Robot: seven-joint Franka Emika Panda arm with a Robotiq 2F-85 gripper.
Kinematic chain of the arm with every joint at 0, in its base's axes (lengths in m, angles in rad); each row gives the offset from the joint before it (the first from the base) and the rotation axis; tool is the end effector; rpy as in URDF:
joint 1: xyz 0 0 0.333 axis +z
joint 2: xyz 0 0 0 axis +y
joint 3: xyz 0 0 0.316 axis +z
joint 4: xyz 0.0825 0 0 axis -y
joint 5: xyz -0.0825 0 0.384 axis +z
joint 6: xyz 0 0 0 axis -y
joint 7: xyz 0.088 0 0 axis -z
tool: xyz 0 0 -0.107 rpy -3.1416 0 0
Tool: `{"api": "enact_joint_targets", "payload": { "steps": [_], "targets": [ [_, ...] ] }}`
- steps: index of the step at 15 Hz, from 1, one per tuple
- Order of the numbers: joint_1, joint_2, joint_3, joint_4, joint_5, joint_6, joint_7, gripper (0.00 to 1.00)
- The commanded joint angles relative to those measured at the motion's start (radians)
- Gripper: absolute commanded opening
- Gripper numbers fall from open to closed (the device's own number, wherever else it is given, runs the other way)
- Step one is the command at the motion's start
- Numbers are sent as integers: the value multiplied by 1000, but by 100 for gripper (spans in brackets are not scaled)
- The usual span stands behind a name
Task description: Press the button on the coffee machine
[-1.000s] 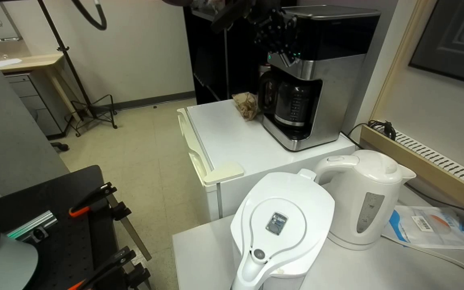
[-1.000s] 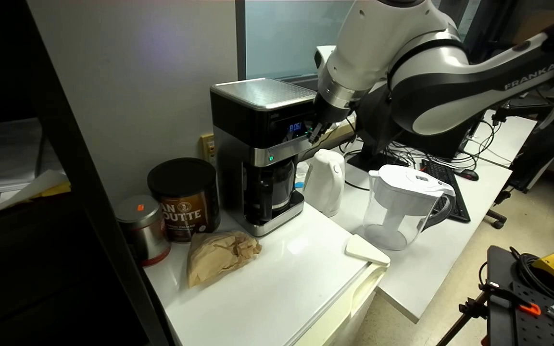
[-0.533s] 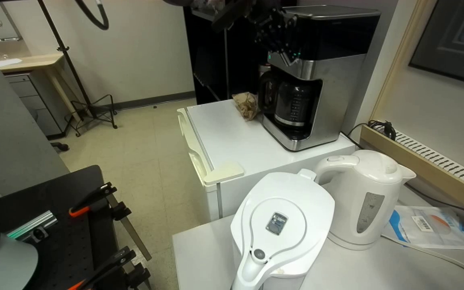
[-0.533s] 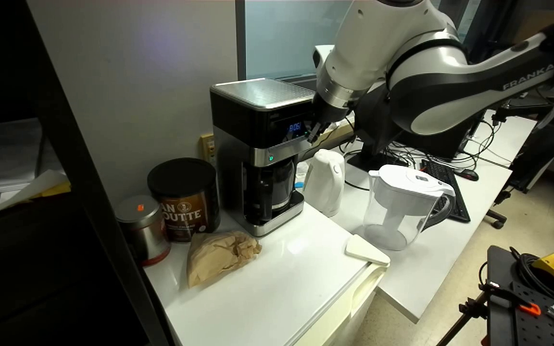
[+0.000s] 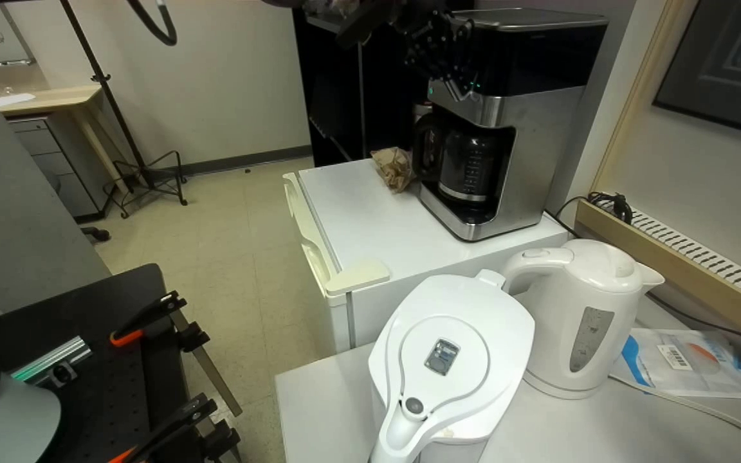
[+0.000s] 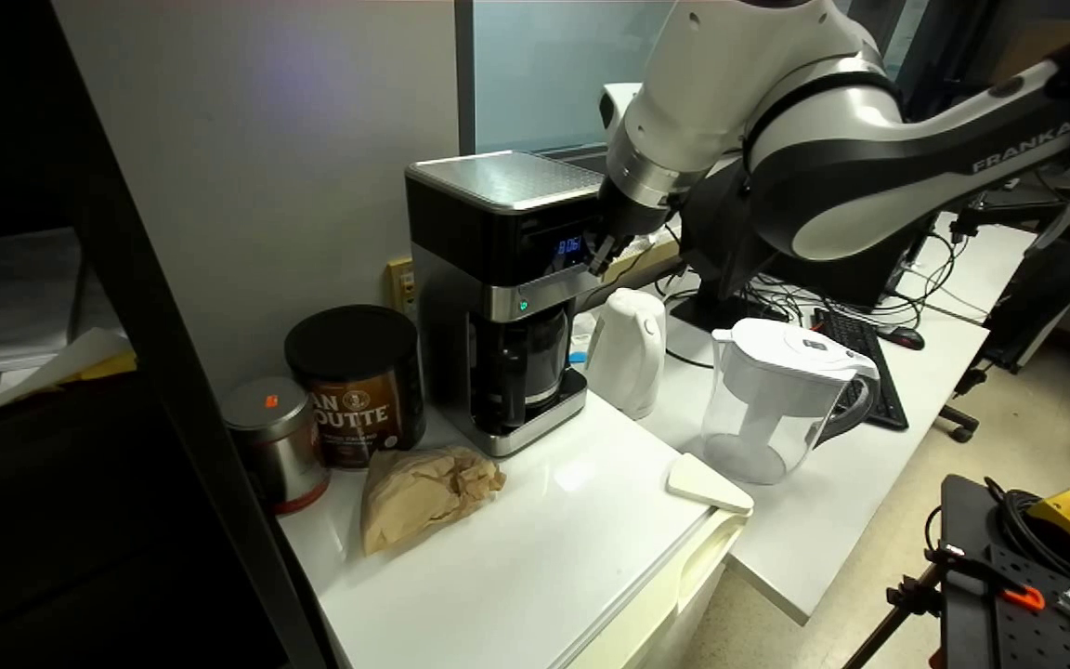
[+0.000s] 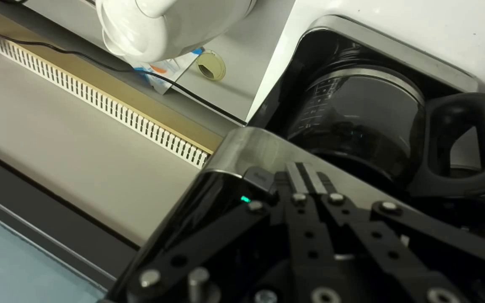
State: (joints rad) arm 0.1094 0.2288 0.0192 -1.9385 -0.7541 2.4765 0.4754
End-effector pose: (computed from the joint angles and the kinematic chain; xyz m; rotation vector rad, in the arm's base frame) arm 0.6265 0.0826 0.3988 2.6347 0.2453 0.6016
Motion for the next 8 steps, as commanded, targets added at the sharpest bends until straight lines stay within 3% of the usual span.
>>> {"api": "enact_joint_targets", "payload": {
  "steps": [1, 8],
  "targets": [
    [12, 45, -19, 55, -17, 35, 11, 2],
    [29, -74, -8, -94, -58, 40, -12, 1]
  ]
}}
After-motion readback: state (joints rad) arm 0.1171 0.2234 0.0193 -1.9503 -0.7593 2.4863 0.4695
